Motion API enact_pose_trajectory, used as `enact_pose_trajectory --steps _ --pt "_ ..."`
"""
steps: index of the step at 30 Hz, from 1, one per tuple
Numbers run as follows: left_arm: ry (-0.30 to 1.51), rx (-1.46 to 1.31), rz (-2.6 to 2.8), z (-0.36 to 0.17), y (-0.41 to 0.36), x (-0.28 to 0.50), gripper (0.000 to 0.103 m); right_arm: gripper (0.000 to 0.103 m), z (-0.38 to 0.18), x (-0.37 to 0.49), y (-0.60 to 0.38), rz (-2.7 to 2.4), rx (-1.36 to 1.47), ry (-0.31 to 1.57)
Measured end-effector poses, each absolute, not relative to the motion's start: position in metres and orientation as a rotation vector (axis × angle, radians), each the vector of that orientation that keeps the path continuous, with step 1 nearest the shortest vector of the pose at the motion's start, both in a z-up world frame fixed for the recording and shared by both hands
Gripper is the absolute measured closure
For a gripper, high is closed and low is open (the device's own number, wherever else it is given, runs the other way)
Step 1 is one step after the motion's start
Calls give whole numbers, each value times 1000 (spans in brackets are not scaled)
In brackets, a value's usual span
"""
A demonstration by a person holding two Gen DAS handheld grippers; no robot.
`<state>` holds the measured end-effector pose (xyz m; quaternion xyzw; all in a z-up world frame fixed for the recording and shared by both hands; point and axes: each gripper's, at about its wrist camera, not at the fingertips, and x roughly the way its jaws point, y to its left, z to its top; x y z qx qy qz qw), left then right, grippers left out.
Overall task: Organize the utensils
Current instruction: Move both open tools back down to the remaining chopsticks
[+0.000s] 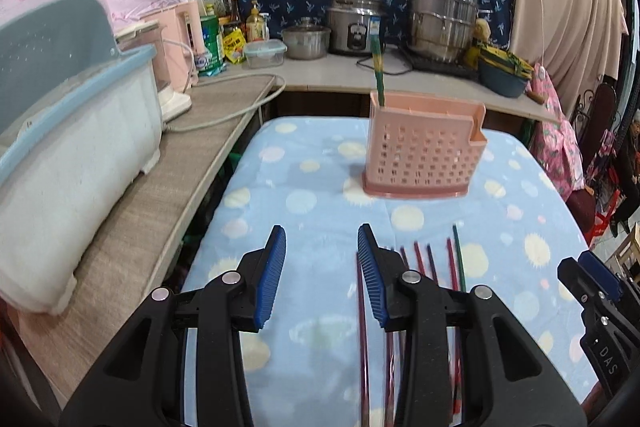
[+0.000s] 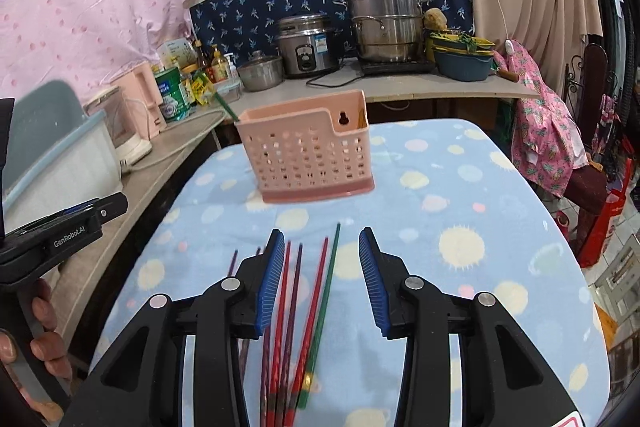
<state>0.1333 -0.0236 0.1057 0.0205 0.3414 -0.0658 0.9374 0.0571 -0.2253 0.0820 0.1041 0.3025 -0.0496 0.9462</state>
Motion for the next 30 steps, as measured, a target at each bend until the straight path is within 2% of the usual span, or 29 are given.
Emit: enact_pose_trajectory --steps 11,25,30 --pt "782 49 -134 56 -13 99 67 65 48 24 -216 -131 194 673" --pt "844 45 -143 22 -9 74 67 65 -1 16 -206 -127 213 762" --pt "868 40 -141 11 -7 71 67 70 -18 19 -200 -115 212 796"
